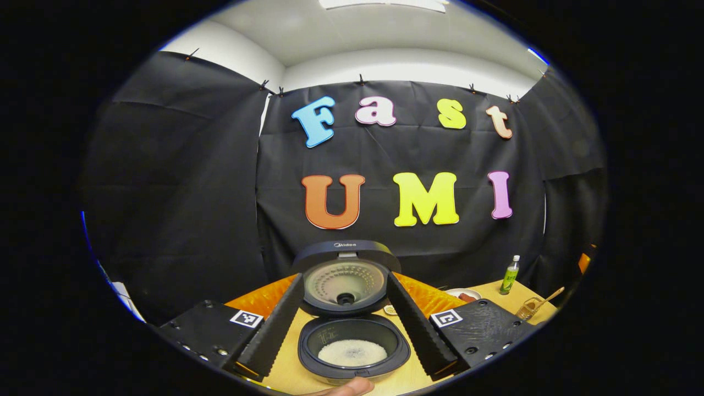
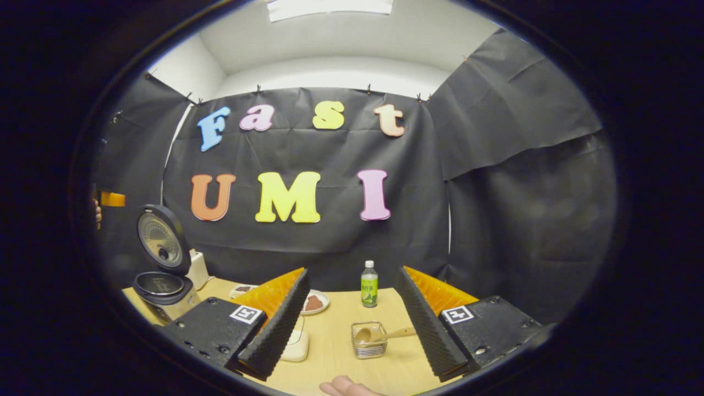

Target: Close the left gripper, press the button to open the rice cooker; take a wooden spoon from the chopstick holder with the right hand, scoop a spoonful of rice and pour it into the rice cooker, then put the wooden spoon back into the chopstick holder.

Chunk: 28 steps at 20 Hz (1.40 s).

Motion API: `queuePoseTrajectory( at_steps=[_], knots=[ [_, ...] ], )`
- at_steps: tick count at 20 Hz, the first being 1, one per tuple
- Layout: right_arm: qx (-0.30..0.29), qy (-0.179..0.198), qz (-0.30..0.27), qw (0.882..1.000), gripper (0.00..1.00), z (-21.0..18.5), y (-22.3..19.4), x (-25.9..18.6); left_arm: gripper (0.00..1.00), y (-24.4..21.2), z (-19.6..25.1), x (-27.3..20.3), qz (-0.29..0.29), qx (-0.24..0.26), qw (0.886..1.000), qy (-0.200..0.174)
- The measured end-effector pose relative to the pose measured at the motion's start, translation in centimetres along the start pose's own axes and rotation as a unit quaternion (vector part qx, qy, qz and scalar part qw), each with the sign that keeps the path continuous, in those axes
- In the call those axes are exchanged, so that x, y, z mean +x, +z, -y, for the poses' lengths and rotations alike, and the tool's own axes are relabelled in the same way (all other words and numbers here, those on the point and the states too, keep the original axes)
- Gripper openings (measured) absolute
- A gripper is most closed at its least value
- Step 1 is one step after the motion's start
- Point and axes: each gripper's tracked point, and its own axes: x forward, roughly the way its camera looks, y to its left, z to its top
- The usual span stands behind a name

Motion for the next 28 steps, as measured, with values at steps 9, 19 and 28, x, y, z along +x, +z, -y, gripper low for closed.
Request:
queuePoseTrajectory(
  at_steps=[9,19,28],
  knots=[
    [-0.005,0.024,-0.004,1.0,1.0,0.7,-2.6,-1.5,0.94,2.5,0.3,11.6,-0.024,-0.023,0.999,0.013],
    [0.012,0.037,0.006,0.999,1.0,1.4,-3.5,-6.0,1.0,-1.2,-0.6,16.1,-0.08,-0.008,0.996,0.045],
    [0.024,0.044,-0.004,0.999,1.0,1.4,-3.4,-9.6,1.0,-3.1,0.6,10.8,-0.087,-0.002,0.995,0.053]
  ],
)
